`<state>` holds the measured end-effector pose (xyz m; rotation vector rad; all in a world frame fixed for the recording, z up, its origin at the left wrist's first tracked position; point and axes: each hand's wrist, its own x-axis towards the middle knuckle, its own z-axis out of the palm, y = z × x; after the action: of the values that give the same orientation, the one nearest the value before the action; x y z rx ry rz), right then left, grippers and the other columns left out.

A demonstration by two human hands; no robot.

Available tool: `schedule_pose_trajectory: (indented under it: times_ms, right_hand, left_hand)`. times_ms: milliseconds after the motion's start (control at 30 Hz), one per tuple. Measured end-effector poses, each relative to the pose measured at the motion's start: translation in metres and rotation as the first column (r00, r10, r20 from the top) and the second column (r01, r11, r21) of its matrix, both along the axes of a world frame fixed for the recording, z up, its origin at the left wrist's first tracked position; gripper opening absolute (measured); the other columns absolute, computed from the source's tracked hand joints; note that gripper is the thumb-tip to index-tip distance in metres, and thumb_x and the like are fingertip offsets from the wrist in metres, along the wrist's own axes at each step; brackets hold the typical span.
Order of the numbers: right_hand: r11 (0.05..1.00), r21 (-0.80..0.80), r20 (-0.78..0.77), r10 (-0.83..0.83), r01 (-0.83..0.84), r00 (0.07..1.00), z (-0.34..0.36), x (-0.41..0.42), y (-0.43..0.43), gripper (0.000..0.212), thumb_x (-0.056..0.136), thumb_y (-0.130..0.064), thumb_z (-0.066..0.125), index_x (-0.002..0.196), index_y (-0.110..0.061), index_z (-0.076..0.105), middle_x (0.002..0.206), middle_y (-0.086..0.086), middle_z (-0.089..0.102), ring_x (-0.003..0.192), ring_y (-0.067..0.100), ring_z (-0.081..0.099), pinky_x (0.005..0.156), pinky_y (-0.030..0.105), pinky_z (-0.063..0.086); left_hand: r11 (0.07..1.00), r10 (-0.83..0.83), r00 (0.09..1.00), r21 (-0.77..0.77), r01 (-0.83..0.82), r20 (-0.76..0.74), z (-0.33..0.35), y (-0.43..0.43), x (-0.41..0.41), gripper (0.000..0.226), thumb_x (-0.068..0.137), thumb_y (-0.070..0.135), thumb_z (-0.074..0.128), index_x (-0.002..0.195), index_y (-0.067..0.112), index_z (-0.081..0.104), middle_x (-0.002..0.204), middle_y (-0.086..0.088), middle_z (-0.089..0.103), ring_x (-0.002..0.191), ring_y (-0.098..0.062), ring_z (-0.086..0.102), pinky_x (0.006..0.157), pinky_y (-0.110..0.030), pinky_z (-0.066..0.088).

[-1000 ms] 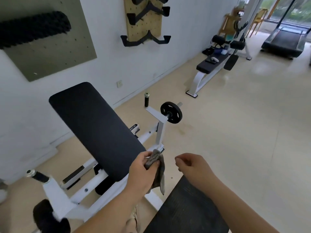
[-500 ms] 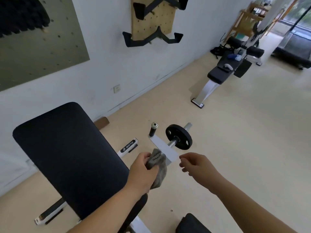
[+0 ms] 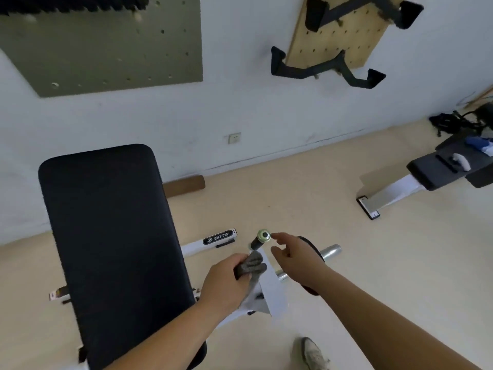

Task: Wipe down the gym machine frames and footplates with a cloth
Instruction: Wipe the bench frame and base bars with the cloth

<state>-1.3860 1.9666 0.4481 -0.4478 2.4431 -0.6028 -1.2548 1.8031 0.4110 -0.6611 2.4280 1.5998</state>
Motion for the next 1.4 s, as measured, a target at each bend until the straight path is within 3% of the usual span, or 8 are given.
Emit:
schedule_pose_trajectory:
  times_ms: [167,433,567,667,767,1000,1167,1400]
  right_hand:
    - [0.886,0.013,-0.018,0.464,-0.464,0.886,-0.055,-0.087,0.001,0.051,0.106,-0.038,0.048,0.156,-0.028,0.04,0.164,-0.006,0.034,0.148,0.017,0.037,0.118,0.029,0.03]
    - [0.721,-0.174,-0.116,0.661,-0.67,0.741,-0.117,-0.137,0.0,0.021,0.105,-0.032,0.049,0.109,-0.026,0.069,0.119,-0.009,0.065,0.107,0.015,0.062,0.094,0.037,0.05]
    - [0.609,-0.156,-0.161,0.761,-0.778,0.628,-0.142,-0.138,-0.014,0.029,0.107,-0.023,0.044,0.131,-0.02,0.06,0.127,-0.005,0.063,0.107,0.023,0.06,0.087,0.04,0.05]
    - [0.601,-0.187,-0.255,0.734,-0.777,0.629,-0.164,-0.135,-0.015,0.024,0.103,-0.031,0.052,0.123,-0.022,0.064,0.12,-0.009,0.065,0.099,0.019,0.065,0.079,0.039,0.053]
    - [0.699,-0.155,-0.255,0.655,-0.698,0.712,-0.171,-0.137,-0.035,0.026,0.1,-0.045,0.052,0.088,-0.025,0.066,0.092,-0.008,0.072,0.077,0.015,0.061,0.071,0.035,0.051]
    - [0.78,0.127,-0.28,0.62,-0.612,0.733,-0.181,-0.112,-0.071,0.051,0.1,-0.047,0.038,0.06,-0.017,0.05,0.075,0.0,0.055,0.07,0.027,0.054,0.059,0.032,0.039]
    - [0.744,0.13,-0.378,0.648,-0.655,0.661,-0.187,-0.116,-0.069,0.04,0.101,-0.04,0.041,0.069,-0.018,0.051,0.076,0.0,0.054,0.074,0.026,0.051,0.061,0.033,0.035]
    - [0.757,0.16,-0.334,0.646,-0.634,0.687,-0.186,-0.114,-0.072,0.043,0.096,-0.046,0.037,0.071,-0.016,0.054,0.065,-0.001,0.067,0.066,0.026,0.058,0.065,0.033,0.053]
  left_hand:
    - [0.95,0.3,0.954,-0.085,-0.301,-0.021,-0.032,0.051,-0.035,0.025,0.095,0.032,0.066,0.118,0.039,0.056,0.095,0.021,0.07,0.083,-0.001,0.066,0.075,-0.032,0.057]
    - [0.848,0.514,0.857,-0.176,-0.5,0.041,-0.076,0.121,-0.051,0.016,0.093,0.036,0.048,0.101,0.029,0.06,0.083,0.01,0.067,0.079,-0.008,0.064,0.072,-0.036,0.055]
    - [0.839,0.481,0.876,-0.312,-0.446,0.042,-0.13,0.147,-0.08,0.026,0.099,0.021,0.05,0.121,0.031,0.06,0.115,0.015,0.062,0.106,-0.007,0.059,0.081,-0.017,0.047]
    - [0.919,0.333,0.916,-0.292,-0.263,0.224,-0.189,0.18,-0.092,0.063,0.106,0.042,0.039,0.162,0.021,0.021,0.169,0.003,0.015,0.157,-0.018,0.01,0.125,-0.032,0.022]
    - [0.923,0.269,0.907,-0.357,-0.146,0.323,-0.228,0.212,-0.088,0.074,0.106,0.06,0.011,0.16,0.018,-0.017,0.164,0.006,-0.033,0.147,-0.009,-0.039,0.127,-0.042,-0.011]
    - [0.747,0.431,0.899,-0.586,-0.313,0.07,-0.263,0.211,-0.082,0.043,0.103,0.053,0.04,0.128,0.023,0.058,0.167,-0.007,0.026,0.156,-0.023,0.021,0.128,-0.046,0.018]
    - [0.728,0.48,0.876,-0.578,-0.367,0.048,-0.287,0.183,-0.112,0.081,0.099,0.05,0.051,0.16,0.005,0.024,0.167,-0.018,0.022,0.153,-0.03,0.029,0.121,-0.041,0.026]
    - [0.712,0.496,0.864,-0.608,-0.351,0.082,-0.29,0.202,-0.095,0.071,0.109,0.052,0.02,0.164,0.011,0.002,0.172,-0.011,-0.001,0.158,-0.028,0.004,0.127,-0.046,0.019]
